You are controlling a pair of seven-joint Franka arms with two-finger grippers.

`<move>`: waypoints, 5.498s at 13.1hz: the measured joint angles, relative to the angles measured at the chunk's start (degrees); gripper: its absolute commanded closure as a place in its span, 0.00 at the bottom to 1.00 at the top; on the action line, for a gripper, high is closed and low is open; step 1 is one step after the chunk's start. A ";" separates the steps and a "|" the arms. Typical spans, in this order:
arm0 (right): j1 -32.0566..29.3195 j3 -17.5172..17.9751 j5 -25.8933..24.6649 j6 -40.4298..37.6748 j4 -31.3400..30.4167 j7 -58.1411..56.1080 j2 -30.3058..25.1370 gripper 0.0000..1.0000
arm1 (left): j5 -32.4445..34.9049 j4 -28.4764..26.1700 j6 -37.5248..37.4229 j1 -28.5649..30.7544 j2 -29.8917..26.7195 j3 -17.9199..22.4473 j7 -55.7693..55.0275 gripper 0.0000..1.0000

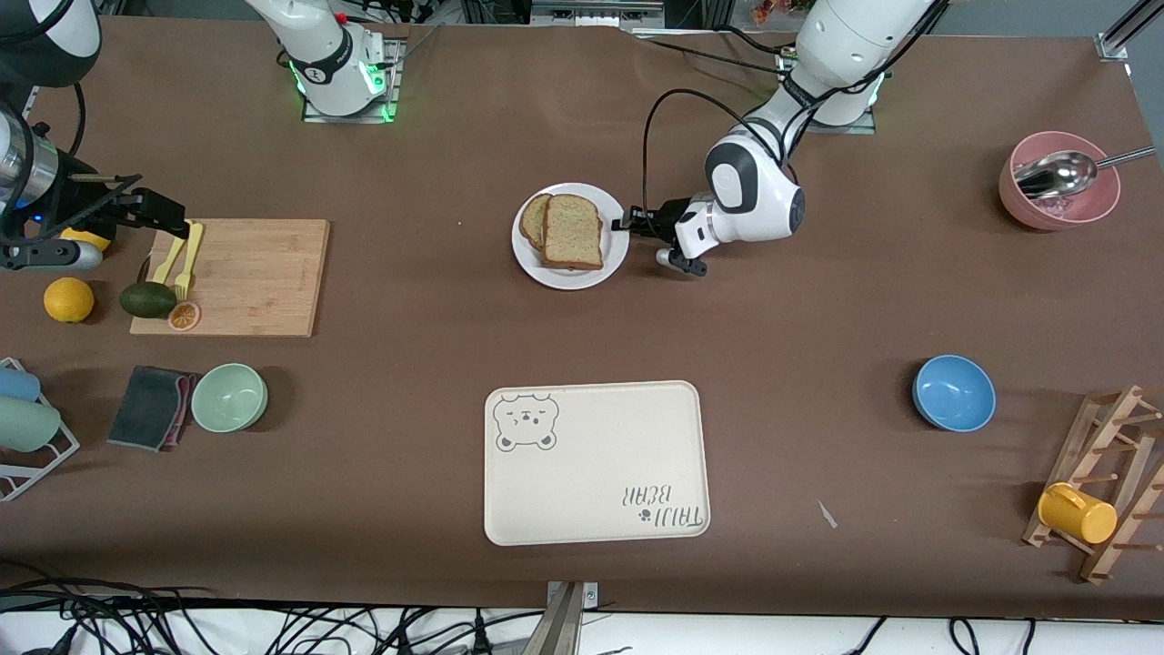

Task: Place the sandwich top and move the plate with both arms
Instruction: 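Grip the white plate rim with the left gripper, then slide the plate with the left gripper onto the Taiji Bear tray, then open the left gripper and lift it away from the plate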

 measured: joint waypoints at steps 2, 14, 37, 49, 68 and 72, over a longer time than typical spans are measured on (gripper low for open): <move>0.00 -0.01 0.00 0.01 0.00 -0.02 0.00 0.00 | -0.11 0.03 0.00 0.04 0.00 0.00 0.14 1.00; -0.01 -1.19 0.00 -1.16 0.04 -3.51 -0.81 0.00 | -1.14 7.26 1.71 4.59 -0.51 0.42 -2.29 1.00; 0.07 -1.70 0.01 -2.12 0.12 -7.76 -1.05 0.00 | -1.16 45.98 8.89 0.35 22.10 12.19 -14.56 1.00; 0.06 -1.68 0.01 -0.68 0.53 -8.04 -1.05 0.00 | -0.97 48.71 9.28 -2.03 23.18 14.67 -15.62 0.01; 0.03 -1.80 0.01 1.16 1.06 -2.70 -1.11 0.00 | 45.98 3.67 -12.87 17.67 -23.79 16.00 -19.91 0.00; 0.04 -1.78 0.72 2.89 1.05 -1.22 -1.10 0.00 | 72.18 6.92 -20.94 18.55 -28.65 16.30 -41.01 0.00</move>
